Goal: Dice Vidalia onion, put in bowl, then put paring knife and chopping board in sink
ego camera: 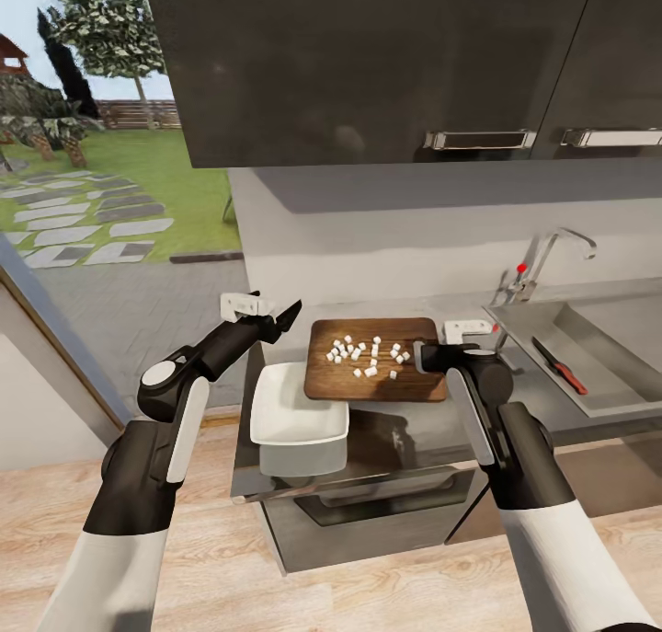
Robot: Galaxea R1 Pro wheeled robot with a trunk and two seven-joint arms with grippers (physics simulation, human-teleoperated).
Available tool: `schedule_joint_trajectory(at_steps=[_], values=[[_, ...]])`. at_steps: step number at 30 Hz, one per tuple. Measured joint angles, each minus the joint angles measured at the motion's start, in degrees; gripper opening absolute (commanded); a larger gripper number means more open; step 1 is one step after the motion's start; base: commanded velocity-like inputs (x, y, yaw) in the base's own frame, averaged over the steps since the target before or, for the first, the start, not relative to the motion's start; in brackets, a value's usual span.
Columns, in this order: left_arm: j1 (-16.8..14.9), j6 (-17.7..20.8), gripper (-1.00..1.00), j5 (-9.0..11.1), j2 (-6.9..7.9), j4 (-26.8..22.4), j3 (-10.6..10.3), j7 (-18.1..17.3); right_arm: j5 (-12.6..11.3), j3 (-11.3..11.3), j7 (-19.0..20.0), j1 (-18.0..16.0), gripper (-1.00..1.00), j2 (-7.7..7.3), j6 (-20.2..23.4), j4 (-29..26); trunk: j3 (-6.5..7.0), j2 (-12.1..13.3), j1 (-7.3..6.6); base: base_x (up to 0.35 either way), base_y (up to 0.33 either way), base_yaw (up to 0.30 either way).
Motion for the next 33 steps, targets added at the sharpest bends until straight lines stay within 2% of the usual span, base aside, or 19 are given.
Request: schedule_joint_trajectory(at_steps=[4,14,26,33], values=[[0.0,0.0,1.0,0.0,-0.01,0.0,0.0,0.0,0.0,0.1,-0.3,0.0,-1.0,0.0,0.0,0.0,0.0,0.0,0.0,0.0,0.0,0.0],[0.0,0.0,1.0,0.0,-0.33,0.0,-0.1,0.0,0.0,1.8,-0.4,0.0,-1.0,0.03,0.0,0.0,0.0,0.0,0.0,0.0,0.0,0.0],[0.0,0.0,1.0,0.0,-0.6,0.0,-0.1,0.0,-0.1,2.4,-0.8,0.0,-1.0,0.15,0.0,0.0,0.0,0.0,0.0,0.0,0.0,0.0],[0.0,0.0,1.0,0.0,-0.61,0.0,-0.1,0.0,0.0,4.9,-2.2,0.0,-1.0,0.17,0.0,0.0,0.0,0.0,0.0,0.0,0.0,0.0]])
